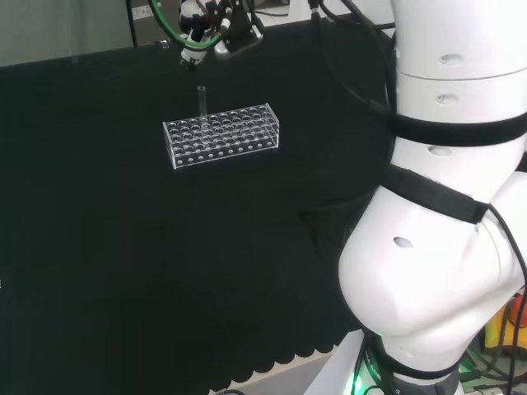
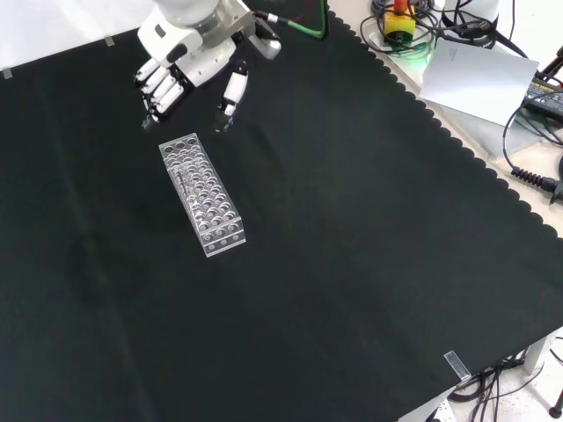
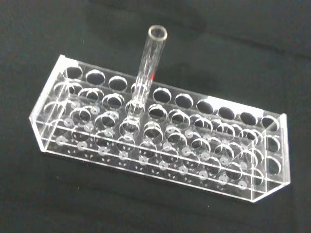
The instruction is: Pick up the test tube.
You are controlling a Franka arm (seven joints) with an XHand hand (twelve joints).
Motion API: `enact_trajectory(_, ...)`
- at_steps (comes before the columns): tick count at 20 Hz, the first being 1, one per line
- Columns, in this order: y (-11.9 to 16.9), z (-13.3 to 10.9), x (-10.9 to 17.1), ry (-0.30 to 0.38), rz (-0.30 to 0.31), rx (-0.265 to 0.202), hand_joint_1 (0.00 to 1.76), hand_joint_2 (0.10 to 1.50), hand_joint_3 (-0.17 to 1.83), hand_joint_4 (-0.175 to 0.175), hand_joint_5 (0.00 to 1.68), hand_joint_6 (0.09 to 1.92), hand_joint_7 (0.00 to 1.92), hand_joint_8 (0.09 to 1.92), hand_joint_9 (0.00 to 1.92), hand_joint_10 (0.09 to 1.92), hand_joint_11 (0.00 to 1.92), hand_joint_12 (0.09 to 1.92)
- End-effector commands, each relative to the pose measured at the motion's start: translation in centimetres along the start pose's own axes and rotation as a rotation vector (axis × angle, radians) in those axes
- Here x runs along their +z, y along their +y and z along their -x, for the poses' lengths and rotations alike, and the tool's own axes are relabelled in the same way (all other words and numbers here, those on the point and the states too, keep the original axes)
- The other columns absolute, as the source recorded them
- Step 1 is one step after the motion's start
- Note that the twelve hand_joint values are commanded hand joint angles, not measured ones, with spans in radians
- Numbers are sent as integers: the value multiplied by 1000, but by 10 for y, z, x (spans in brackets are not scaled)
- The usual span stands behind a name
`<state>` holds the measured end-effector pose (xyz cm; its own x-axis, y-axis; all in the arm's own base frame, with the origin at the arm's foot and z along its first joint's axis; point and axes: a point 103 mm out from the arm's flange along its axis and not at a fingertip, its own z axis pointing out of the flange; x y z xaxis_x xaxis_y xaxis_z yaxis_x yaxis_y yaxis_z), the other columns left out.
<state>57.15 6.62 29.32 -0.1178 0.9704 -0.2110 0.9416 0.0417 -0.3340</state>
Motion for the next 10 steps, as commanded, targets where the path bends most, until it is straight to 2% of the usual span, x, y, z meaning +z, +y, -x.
enact_trajectory(1, 18, 4, 22, 12, -48, 17, 684, 1084, -175, -126, 293, 87, 325, 925, 203, 946, 0, 1537)
enact_trajectory(10, 36, 8, 45, 39, -79, 27, 698, 1089, -175, -143, 395, 87, 499, 940, 280, 922, 0, 1556)
